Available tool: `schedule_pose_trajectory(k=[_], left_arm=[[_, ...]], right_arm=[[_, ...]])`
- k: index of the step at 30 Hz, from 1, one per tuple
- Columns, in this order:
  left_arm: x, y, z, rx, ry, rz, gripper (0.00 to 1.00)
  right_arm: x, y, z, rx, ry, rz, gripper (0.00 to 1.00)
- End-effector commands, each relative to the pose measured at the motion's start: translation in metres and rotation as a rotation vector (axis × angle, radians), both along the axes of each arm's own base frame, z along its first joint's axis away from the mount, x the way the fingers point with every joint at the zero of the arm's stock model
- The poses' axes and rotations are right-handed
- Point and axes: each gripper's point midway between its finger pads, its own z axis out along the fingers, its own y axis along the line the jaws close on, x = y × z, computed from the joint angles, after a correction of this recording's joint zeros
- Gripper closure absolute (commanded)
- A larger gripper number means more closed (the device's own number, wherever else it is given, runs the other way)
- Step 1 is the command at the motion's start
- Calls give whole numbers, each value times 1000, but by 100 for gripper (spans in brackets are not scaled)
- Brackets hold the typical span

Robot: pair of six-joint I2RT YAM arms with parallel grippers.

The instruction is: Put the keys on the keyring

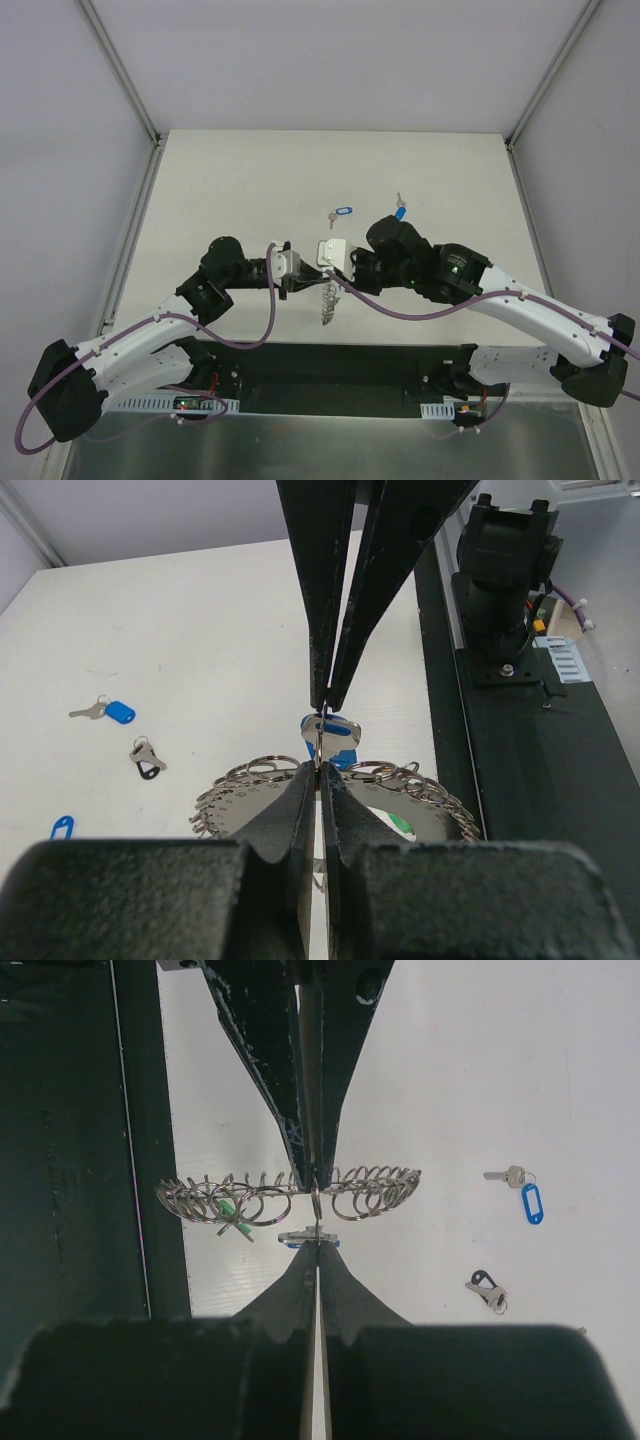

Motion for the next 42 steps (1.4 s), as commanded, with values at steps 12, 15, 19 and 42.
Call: schedule_pose_trajectory(k=[12,15,19,42], left_arm=[[-5,-5,26,-65,-63,-47,100],[-6,-5,27,-67,-65,-48,100],[-7,-5,27,-67,-63,-51,100],[-9,-6,27,-69,-59,-65,100]], right_arm=[[1,-1,4,6,-20,1,99],[0,0,3,6,-13,8,99],[-1,1,3,5,-11,10,99],[-6,5,4,17,8,40,99]])
